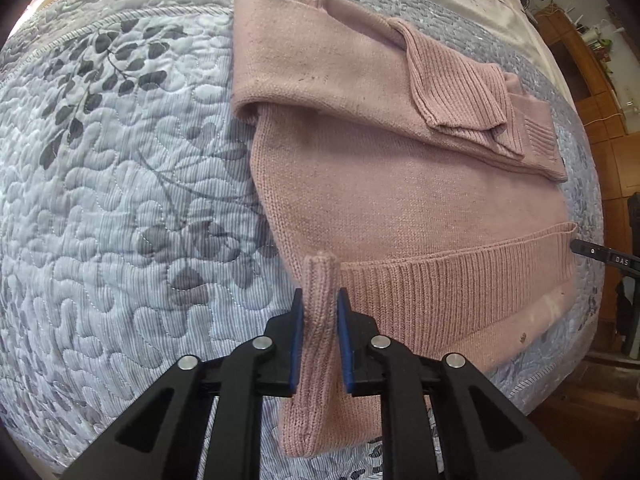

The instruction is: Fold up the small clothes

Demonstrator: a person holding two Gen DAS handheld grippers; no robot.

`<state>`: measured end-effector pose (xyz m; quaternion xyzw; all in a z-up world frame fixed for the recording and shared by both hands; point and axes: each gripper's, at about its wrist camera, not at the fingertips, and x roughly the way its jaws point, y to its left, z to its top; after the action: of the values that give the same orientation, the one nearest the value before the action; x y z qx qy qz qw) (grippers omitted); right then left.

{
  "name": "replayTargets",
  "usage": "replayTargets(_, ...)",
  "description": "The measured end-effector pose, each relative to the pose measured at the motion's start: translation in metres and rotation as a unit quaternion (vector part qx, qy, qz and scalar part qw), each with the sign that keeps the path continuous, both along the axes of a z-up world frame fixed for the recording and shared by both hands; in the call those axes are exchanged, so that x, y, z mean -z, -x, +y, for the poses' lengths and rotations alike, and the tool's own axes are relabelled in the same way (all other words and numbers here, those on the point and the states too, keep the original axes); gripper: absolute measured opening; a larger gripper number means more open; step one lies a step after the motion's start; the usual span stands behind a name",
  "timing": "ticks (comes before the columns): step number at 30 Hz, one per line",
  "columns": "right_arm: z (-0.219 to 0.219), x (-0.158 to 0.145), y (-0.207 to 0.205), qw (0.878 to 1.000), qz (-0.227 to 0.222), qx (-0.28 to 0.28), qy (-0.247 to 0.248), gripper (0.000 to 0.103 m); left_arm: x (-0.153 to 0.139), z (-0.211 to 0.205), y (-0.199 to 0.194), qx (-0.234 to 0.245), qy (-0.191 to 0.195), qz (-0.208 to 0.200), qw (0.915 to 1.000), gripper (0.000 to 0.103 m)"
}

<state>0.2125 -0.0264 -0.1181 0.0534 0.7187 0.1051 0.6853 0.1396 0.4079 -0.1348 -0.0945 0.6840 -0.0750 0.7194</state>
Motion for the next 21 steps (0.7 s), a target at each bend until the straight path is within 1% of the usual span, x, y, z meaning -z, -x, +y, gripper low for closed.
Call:
replayTargets(1,0.002,0.005,-0.002,1.000,0.003,-0.004,0.007,0.045,0.001,0.005,0.001,-0.001,-0.001,0.004,1.0000,0.016)
replayTargets(2,0.004,0.007,-0.003,1.000,0.005,-0.008,0.011,0.043,0.003,0.007,0.000,-0.002,-0.004,0.008,1.0000,0.016)
replayTargets(3,0.007,0.009,-0.003,1.000,0.004,-0.014,0.014,0.039,0.005,0.009,-0.001,-0.003,-0.010,0.013,0.9999,0.018)
replayTargets(4,0.009,0.009,-0.003,1.000,0.002,-0.023,0.021,0.026,0.011,0.005,-0.001,-0.004,-0.012,0.019,0.9997,0.019)
replayTargets(5,0.011,0.008,-0.002,0.999,-0.001,-0.033,0.028,0.019,0.014,0.006,-0.002,-0.004,-0.014,0.023,0.9996,0.020)
replayTargets(7,0.013,0.001,0.001,0.999,-0.011,-0.046,0.025,0.015,0.016,0.001,-0.005,0.003,-0.019,0.025,0.9995,0.020)
replayTargets(8,0.013,-0.005,0.004,0.998,-0.019,-0.051,0.022,0.011,0.014,0.000,-0.005,0.008,-0.022,0.022,0.9995,0.020)
replayTargets(9,0.012,-0.012,0.007,0.998,-0.025,-0.054,0.014,0.005,0.011,-0.001,-0.004,0.013,-0.023,0.018,0.9995,0.016)
replayTargets(12,0.009,-0.031,0.018,0.998,-0.041,-0.049,-0.014,0.006,-0.007,-0.005,0.000,0.015,-0.010,-0.007,0.9998,0.013)
replayTargets(15,0.003,-0.051,0.028,0.997,-0.055,-0.033,-0.046,0.006,-0.034,-0.007,0.003,0.013,0.005,-0.045,0.9989,0.012)
replayTargets(18,-0.003,-0.069,0.027,0.995,-0.071,-0.015,-0.067,0.006,-0.059,-0.009,0.000,0.021,0.016,-0.076,0.9968,0.011)
replayTargets(21,-0.012,-0.086,0.016,0.993,-0.090,0.004,-0.083,0.006,-0.081,-0.011,-0.013,0.024,0.023,-0.104,0.9941,0.011)
